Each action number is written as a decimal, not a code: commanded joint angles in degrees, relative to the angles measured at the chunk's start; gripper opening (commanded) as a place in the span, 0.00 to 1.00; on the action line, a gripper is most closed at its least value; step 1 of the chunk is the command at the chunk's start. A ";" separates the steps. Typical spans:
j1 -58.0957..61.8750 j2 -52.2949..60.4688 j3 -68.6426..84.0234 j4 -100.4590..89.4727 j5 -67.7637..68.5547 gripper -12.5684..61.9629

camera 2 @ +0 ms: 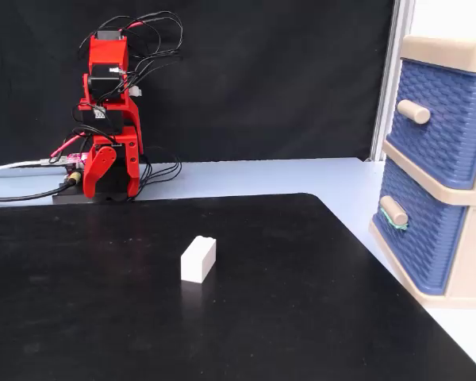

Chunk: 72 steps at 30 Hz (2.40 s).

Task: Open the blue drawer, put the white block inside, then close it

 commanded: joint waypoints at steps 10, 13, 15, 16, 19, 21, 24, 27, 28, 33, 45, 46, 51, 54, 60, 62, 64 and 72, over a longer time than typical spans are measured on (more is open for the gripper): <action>0.26 3.87 0.44 8.88 -0.35 0.63; 0.18 3.87 -0.79 8.96 -0.44 0.63; 0.18 3.87 -6.24 9.67 -0.09 0.62; 0.09 3.87 -10.63 9.93 0.09 0.62; 0.09 3.78 -23.20 9.76 0.62 0.62; -0.44 2.90 -33.40 9.05 1.58 0.62; -5.89 -2.20 -40.69 5.27 8.44 0.62; -21.62 -7.47 -40.96 -4.92 25.14 0.62; -26.89 -9.93 -40.69 -9.32 31.64 0.62; -45.26 -24.26 -39.81 -39.55 61.52 0.62; -48.78 -49.04 -30.59 -109.69 91.49 0.62; -48.96 -51.68 -30.67 -114.79 91.67 0.62; -49.66 -62.75 -34.01 -125.86 91.76 0.62; -50.80 -66.97 -39.20 -125.77 91.76 0.62; -52.56 -74.79 -51.33 -124.10 91.76 0.61; -52.65 -76.64 -54.40 -123.40 91.67 0.61; -53.00 -77.78 -56.95 -122.61 91.67 0.60; -54.32 -78.22 -61.52 -116.63 91.41 0.46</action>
